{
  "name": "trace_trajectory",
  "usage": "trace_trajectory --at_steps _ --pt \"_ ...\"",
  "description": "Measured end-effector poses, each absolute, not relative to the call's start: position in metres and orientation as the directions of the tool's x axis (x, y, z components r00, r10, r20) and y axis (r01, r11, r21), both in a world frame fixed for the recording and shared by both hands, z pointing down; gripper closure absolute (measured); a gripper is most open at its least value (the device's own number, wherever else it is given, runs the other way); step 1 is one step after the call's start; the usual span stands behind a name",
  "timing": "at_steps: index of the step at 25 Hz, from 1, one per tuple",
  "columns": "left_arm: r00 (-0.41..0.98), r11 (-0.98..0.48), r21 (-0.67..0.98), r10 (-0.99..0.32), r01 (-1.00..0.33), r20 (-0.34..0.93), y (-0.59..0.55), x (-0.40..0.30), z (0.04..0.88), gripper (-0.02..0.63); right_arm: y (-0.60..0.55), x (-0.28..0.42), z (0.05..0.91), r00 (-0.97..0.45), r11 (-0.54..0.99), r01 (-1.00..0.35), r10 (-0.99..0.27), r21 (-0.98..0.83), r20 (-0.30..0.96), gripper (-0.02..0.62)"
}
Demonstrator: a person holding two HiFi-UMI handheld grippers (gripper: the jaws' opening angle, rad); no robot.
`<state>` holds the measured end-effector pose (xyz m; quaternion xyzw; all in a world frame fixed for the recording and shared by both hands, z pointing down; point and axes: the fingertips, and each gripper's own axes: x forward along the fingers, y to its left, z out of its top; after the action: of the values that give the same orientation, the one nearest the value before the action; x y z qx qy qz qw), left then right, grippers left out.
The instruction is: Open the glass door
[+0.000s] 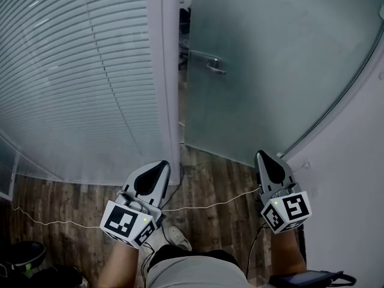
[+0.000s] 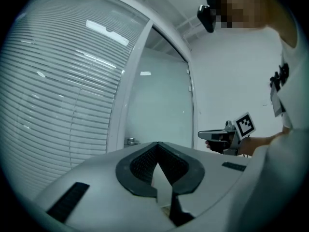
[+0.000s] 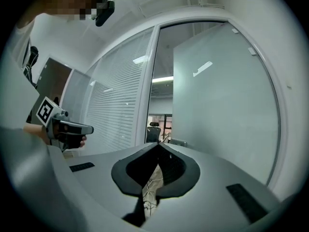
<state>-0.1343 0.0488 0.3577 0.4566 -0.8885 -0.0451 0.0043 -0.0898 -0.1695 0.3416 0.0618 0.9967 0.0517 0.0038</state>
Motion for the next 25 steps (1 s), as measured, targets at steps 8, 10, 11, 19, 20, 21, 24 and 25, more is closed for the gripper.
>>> trace_trajectory --at_steps 8,10,11,19,20,21,24,25 --pt "-0.580 0.577 0.106 -0.814 -0.810 0.000 0.056 -0.050 0.352 0.606 -0.164 -0.008 0.319 -0.992 0.986 0.129 0.130 0.103 -0.001 0.594" --pt "-0.582 0.579 0.110 -0.813 -0.808 0.002 0.059 -0.037 0.348 0.606 -0.161 0.009 0.314 -0.991 0.985 0.132 0.133 0.108 -0.002 0.594" --pt "-0.582 0.578 0.110 -0.813 -0.808 0.003 0.060 -0.028 0.345 0.606 -0.160 0.019 0.311 -0.991 0.985 0.133 0.134 0.109 -0.002 0.594" --pt "-0.589 0.585 0.105 -0.808 -0.804 -0.012 0.077 0.021 0.318 0.606 -0.147 0.079 0.278 -0.991 0.985 0.123 0.128 0.124 -0.034 0.594" --pt "-0.586 0.582 0.103 -0.810 -0.806 -0.011 0.078 0.022 0.318 0.606 -0.145 0.081 0.277 -0.991 0.985 0.119 0.124 0.127 -0.039 0.594" --pt "-0.584 0.580 0.102 -0.812 -0.808 -0.010 0.080 0.023 0.319 0.606 -0.142 0.083 0.278 -0.992 0.985 0.115 0.121 0.129 -0.042 0.595" --pt "-0.577 0.573 0.108 -0.817 -0.813 -0.009 0.083 0.021 0.331 0.606 -0.137 0.084 0.289 -0.993 0.986 0.107 0.113 0.125 -0.044 0.595" --pt "-0.575 0.571 0.108 -0.818 -0.814 -0.009 0.084 0.019 0.332 0.606 -0.136 0.083 0.291 -0.993 0.987 0.104 0.110 0.119 -0.045 0.595"
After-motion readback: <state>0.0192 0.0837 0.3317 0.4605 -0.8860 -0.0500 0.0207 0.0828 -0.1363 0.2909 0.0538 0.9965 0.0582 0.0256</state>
